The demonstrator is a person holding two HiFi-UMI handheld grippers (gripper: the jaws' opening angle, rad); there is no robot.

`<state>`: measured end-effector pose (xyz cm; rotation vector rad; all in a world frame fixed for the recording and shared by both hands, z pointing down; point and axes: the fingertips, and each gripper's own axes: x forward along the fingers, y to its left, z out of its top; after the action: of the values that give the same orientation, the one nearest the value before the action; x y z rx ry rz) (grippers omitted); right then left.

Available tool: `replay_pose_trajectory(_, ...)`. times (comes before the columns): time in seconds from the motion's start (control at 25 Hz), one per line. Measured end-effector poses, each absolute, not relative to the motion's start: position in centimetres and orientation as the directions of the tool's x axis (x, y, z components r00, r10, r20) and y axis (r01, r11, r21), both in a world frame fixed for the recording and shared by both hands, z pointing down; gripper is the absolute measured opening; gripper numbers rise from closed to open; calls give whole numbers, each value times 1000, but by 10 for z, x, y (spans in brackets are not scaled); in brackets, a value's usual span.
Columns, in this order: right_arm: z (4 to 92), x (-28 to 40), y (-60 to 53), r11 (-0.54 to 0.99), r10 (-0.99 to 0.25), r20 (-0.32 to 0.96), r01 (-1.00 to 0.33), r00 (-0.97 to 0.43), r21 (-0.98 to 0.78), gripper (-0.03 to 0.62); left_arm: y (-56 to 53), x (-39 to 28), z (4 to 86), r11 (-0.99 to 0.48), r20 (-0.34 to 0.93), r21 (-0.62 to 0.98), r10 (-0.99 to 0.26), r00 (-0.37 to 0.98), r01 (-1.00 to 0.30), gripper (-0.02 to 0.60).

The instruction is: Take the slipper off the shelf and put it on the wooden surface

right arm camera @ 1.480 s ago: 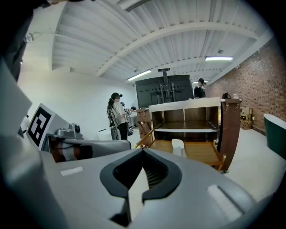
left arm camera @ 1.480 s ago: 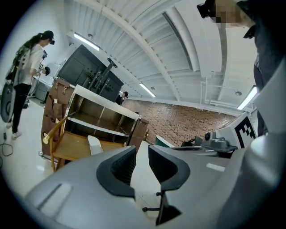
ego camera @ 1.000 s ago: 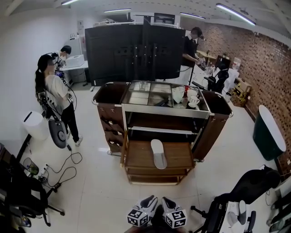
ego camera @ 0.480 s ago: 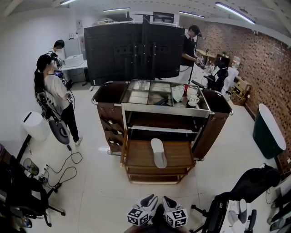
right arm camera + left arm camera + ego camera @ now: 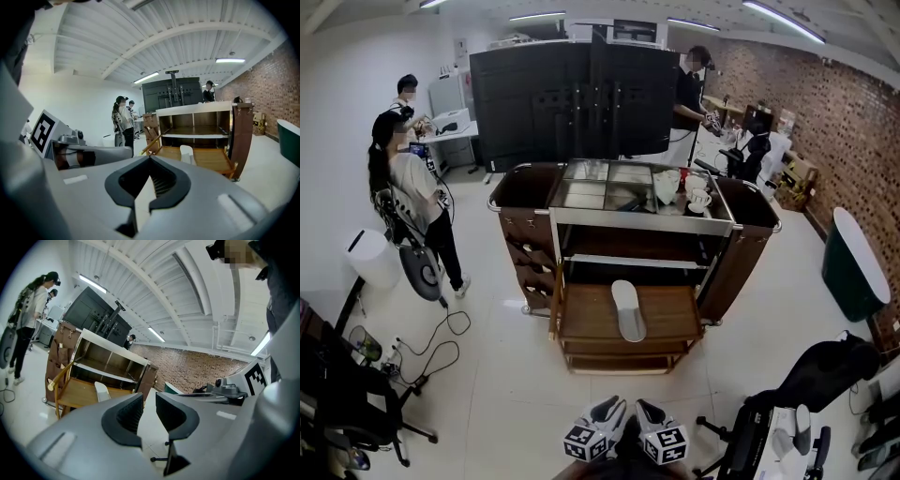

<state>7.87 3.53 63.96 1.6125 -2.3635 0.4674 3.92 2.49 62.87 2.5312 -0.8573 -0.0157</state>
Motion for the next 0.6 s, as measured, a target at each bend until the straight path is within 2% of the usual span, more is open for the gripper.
replay_pose_trajectory(0.6, 641, 79, 28, 339, -853, 377, -933, -360, -123, 0, 16, 41, 629, -701, 136, 431, -572, 809, -568, 98)
